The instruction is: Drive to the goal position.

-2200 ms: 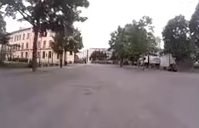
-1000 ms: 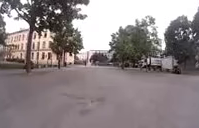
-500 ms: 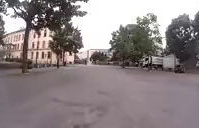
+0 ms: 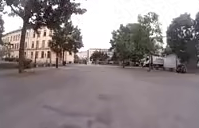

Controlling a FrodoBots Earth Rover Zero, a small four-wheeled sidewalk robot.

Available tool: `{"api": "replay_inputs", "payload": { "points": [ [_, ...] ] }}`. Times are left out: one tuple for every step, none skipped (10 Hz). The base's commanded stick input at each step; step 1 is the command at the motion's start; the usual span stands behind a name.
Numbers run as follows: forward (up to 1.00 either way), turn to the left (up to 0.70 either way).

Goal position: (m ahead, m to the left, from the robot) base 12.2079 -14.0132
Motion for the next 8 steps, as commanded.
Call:
{"api": "replay_inputs", "payload": {
  "points": [
    [0.6, 0.0],
    [0.6, 0.0],
    [0.6, 0.0],
    [0.6, 0.0],
    [0.6, 0.0],
    [0.6, 0.0],
    [0.6, 0.0],
    [0.6, 0.0]
  ]
}}
